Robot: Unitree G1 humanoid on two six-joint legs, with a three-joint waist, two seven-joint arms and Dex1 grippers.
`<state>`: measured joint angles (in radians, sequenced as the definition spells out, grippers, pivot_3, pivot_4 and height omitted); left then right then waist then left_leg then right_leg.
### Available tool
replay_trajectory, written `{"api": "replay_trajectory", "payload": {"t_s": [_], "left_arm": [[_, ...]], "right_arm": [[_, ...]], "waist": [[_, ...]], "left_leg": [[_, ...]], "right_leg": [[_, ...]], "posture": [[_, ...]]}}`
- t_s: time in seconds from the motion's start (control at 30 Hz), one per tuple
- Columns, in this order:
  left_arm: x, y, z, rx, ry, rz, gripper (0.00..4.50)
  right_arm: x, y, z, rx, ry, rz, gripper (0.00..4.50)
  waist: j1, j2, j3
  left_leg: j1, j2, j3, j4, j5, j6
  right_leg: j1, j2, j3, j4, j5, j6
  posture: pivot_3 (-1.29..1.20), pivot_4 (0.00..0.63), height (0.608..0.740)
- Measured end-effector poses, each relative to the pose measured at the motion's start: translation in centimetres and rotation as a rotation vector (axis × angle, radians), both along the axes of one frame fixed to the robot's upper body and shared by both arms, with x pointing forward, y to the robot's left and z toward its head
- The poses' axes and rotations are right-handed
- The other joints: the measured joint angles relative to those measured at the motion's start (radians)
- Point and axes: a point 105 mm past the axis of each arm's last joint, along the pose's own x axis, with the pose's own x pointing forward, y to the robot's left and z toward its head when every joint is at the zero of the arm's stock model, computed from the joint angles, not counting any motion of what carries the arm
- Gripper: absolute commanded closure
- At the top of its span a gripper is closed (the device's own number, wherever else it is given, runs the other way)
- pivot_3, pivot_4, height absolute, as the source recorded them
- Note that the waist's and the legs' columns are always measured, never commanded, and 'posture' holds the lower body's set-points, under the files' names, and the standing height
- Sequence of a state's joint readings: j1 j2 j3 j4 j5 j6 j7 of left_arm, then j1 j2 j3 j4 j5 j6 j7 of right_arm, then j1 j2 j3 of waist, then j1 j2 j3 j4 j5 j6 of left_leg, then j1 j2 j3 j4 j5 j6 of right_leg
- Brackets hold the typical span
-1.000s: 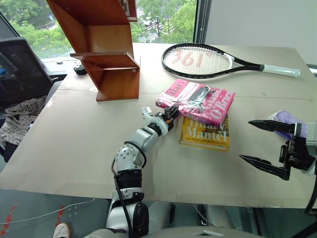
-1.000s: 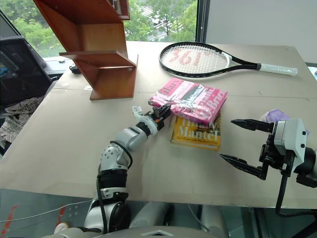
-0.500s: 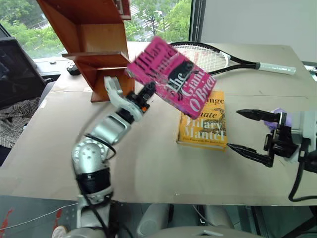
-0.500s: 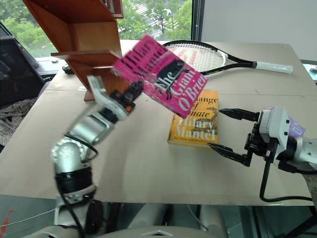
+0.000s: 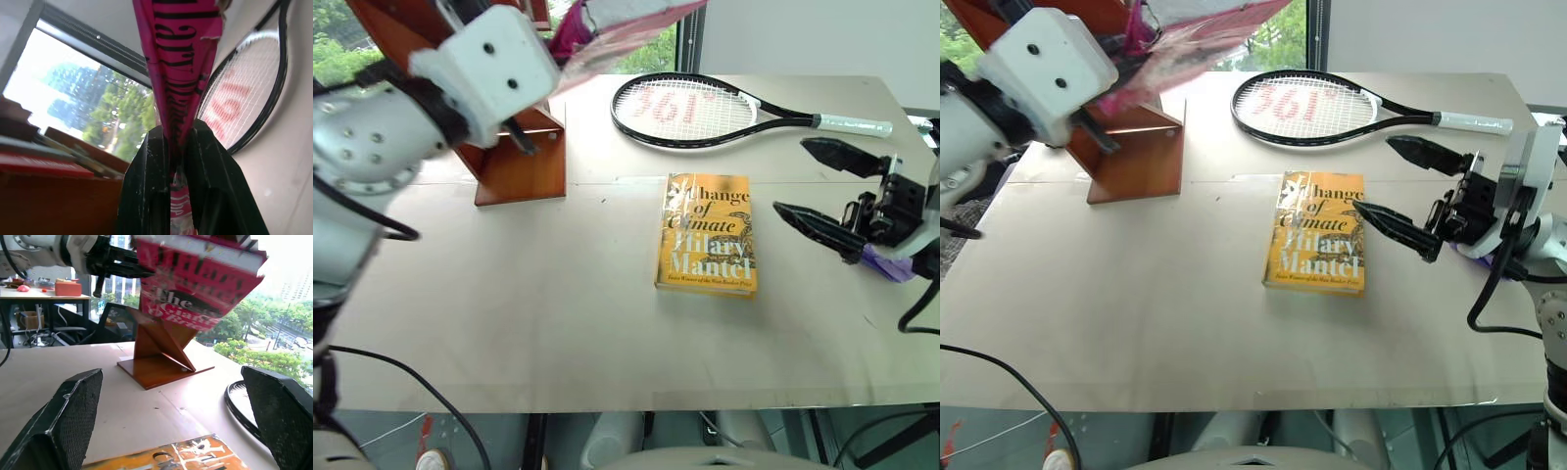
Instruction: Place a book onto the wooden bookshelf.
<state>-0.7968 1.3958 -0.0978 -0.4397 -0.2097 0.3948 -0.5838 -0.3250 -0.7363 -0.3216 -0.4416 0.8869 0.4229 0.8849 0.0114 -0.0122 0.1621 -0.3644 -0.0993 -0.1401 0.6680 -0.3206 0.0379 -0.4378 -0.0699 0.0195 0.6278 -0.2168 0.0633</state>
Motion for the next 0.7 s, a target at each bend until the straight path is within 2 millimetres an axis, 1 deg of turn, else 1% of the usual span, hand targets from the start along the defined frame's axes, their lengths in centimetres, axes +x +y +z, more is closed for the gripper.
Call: {"api": "replay_trajectory", "payload": {"t_s": [0.07,0.1,0.17,0.3,0.33,0.43,0.47,0.53,0.57,0.6,0.67,0.7], "left_arm": [[0.0,0.8,0.3,0.073,0.026,0.030,4.47],[0.0,0.9,0.3,0.083,0.030,0.035,4.47],[0.2,1.8,0.2,0.139,0.050,0.068,4.47],[0.6,4.8,0.6,0.209,0.112,0.202,4.47],[1.0,6.5,0.4,0.238,0.161,0.276,4.47],[1.9,8.4,0.0,0.247,0.225,0.354,4.47],[2.4,8.6,-0.1,0.244,0.242,0.357,4.47],[3.7,8.3,-0.7,0.259,0.270,0.351,4.47],[4.7,8.3,-1.2,0.268,0.288,0.359,4.47],[5.3,8.4,-1.5,0.282,0.302,0.371,4.47],[5.7,8.5,-1.6,0.283,0.308,0.377,4.47],[6.9,8.2,-1.7,0.283,0.307,0.376,4.47]], "right_arm": [[0.6,0.1,-0.1,-0.002,-0.002,0.005,0.00],[0.7,0.2,-0.1,-0.003,-0.002,0.009,0.00],[1.0,0.4,-0.2,-0.001,-0.011,0.014,0.00],[1.0,0.4,-0.2,-0.004,-0.033,0.024,0.00],[0.9,0.5,-0.1,-0.007,-0.045,0.037,0.00],[0.7,0.5,0.2,-0.001,-0.065,0.040,0.00],[0.6,0.5,0.5,0.006,-0.074,0.043,0.00],[0.2,0.8,0.9,0.016,-0.092,0.047,0.00],[-0.2,1.0,1.0,0.016,-0.104,0.053,0.00],[-0.4,1.0,1.1,0.017,-0.107,0.052,0.00],[-0.5,0.9,1.0,0.019,-0.104,0.045,0.00],[-0.6,0.8,0.8,0.022,-0.094,0.034,0.00]], "waist": [[0.000,0.000,0.001],[0.000,0.000,0.001],[-0.001,0.001,0.001],[-0.002,0.000,0.002],[-0.003,0.000,0.002],[-0.003,0.001,0.002],[-0.001,0.000,0.002],[0.004,0.000,0.002],[0.002,0.000,0.002],[-0.002,0.000,0.002],[-0.008,0.000,0.002],[-0.009,0.000,0.001]], "left_leg": [[-0.002,0.000,-0.001,0.001,0.000,0.000],[-0.002,0.000,-0.001,0.001,0.000,0.000],[-0.002,0.000,0.000,0.002,0.000,0.000],[-0.002,0.000,0.000,0.003,0.000,0.000],[-0.002,0.000,0.000,0.003,0.000,0.000],[-0.002,-0.001,0.000,0.005,0.000,0.000],[-0.003,-0.001,-0.001,0.006,0.000,0.000],[-0.003,-0.001,-0.001,0.009,0.000,0.000],[-0.003,-0.002,-0.001,0.012,0.000,0.000],[-0.003,-0.001,0.000,0.013,0.000,0.000],[-0.002,-0.001,0.000,0.014,0.000,0.000],[-0.002,-0.001,0.000,0.015,0.000,0.000]], "right_leg": [[-0.001,0.000,-0.001,0.001,0.000,0.000],[-0.001,0.000,-0.001,0.002,0.000,0.000],[-0.001,0.000,-0.001,0.003,0.000,0.000],[-0.002,0.000,-0.001,0.005,0.000,0.000],[-0.002,0.001,-0.001,0.006,0.000,0.000],[-0.002,0.001,-0.001,0.008,0.000,0.000],[-0.002,0.003,-0.002,0.009,0.000,0.000],[-0.002,0.003,-0.002,0.011,0.000,0.000],[-0.002,0.003,-0.002,0.013,0.000,0.000],[-0.002,0.000,-0.001,0.014,0.000,0.000],[-0.002,0.000,0.000,0.016,0.000,0.000],[-0.002,0.000,-0.001,0.018,0.000,0.000]], "posture": [[0.00,0.150,0.740],[0.00,0.150,0.740],[0.00,0.150,0.740],[0.00,0.150,0.740],[0.00,0.150,0.740],[0.00,0.150,0.740],[0.00,0.150,0.740],[0.00,0.150,0.740],[0.00,0.150,0.740],[0.00,0.150,0.740],[0.00,0.150,0.740],[0.00,0.150,0.740]]}}
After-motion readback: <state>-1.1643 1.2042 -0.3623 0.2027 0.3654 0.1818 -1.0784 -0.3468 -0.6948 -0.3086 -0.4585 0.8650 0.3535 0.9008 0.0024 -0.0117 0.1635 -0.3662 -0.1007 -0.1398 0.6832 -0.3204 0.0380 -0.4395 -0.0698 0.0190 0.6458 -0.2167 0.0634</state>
